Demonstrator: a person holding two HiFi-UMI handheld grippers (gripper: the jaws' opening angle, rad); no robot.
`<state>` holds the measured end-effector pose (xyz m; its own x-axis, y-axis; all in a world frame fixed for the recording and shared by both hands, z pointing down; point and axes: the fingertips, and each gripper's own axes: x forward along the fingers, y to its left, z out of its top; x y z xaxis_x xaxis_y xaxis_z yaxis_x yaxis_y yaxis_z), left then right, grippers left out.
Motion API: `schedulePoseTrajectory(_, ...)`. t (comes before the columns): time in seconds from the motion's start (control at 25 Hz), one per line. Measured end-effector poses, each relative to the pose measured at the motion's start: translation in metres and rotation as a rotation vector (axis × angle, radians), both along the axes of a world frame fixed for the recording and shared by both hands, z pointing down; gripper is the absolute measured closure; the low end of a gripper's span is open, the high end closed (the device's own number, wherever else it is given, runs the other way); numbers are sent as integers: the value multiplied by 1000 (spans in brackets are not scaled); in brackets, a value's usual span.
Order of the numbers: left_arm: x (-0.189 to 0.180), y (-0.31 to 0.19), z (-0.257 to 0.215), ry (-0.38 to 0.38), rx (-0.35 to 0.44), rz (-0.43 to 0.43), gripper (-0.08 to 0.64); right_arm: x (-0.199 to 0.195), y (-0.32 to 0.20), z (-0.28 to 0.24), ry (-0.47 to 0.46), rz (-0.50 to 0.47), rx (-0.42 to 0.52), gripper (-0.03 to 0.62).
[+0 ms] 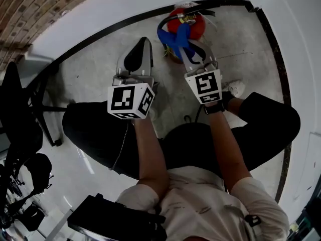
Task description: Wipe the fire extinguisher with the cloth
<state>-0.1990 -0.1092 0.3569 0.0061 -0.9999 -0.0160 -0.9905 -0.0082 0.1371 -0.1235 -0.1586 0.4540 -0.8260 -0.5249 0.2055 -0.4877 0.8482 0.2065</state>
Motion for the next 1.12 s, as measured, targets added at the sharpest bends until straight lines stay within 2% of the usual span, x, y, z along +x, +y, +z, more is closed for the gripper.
schedulePoseTrajectory(0.12, -4, 1, 3, -1, -6, -6, 560, -5, 3, 72, 212, -21, -24, 531)
schedulePoseTrajectory(0.28, -9, 0, 6, -3, -13, -15, 560, -9, 6, 188, 460, -103, -23, 532)
schedulePoseTrajectory(0.44, -14, 2, 15, 3, -34, -27, 560, -4, 11, 276, 593, -86, -49, 532)
schedulePoseTrajectory(0.52, -17, 3, 19, 4, -44, -34, 560, 10, 6, 316, 672, -18, -138, 531)
schedulePoseTrajectory(0.6, -21, 5, 24, 0, -56, -44, 560, 25, -5, 344, 704, 54, -250, 529)
schedulePoseTrajectory(0.64, -24, 6, 28, -1, -64, -50, 560, 28, -9, 353, 718, 62, -277, 529)
schedulePoseTrajectory(0.84, -34, 6, 43, 6, -98, -73, 560, 29, -11, 377, 767, 18, -327, 530)
schedulePoseTrajectory(0.96, -32, 3, 45, 1, -101, -68, 560, 31, -13, 381, 759, -7, -354, 531)
schedulePoseTrajectory(1.04, -30, 1, 42, -6, -92, -62, 560, 29, -12, 378, 743, -22, -406, 529)
schedulePoseTrajectory(1.12, -27, 0, 36, -8, -76, -52, 560, 20, -6, 355, 656, -46, -472, 529)
